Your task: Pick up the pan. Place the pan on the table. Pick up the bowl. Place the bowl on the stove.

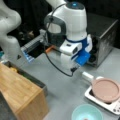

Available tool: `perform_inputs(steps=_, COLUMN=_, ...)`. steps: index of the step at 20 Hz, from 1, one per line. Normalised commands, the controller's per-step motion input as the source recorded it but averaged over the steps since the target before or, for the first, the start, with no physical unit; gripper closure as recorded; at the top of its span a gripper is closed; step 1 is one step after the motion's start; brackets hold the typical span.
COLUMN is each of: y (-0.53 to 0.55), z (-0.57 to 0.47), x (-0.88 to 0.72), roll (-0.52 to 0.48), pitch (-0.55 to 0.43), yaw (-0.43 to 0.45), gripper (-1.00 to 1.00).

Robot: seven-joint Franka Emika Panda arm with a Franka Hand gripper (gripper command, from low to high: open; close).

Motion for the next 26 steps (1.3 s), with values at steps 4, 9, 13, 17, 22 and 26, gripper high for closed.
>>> perform_inputs(steps=4, y=0.12, z=-0.01, x=0.39, roll=-0.074, pitch=0.079, yaw=0.173, gripper=-1.00)
perform_inputs(steps=9, y=0.10, z=0.00, x=0.38, roll=-0.059, pitch=0.074, yaw=0.194, gripper=-1.00)
perform_inputs(steps=13, y=0.11, z=0.00, x=0.37, roll=-0.047, pitch=0.077, yaw=0.168, gripper=-1.00)
perform_inputs(steps=17, y=0.08, z=-0.01, x=0.35, roll=-0.035, pitch=0.094, yaw=0.107, gripper=-1.00)
perform_inputs(steps=22, y=0.02, z=-0.09, x=0.36, roll=0.006, pitch=0.069, yaw=0.054, gripper=-1.00)
perform_inputs(steps=26, y=-0.01, z=-0.11, x=0.28, roll=0.009, pitch=0.058, yaw=0.028, gripper=-1.00)
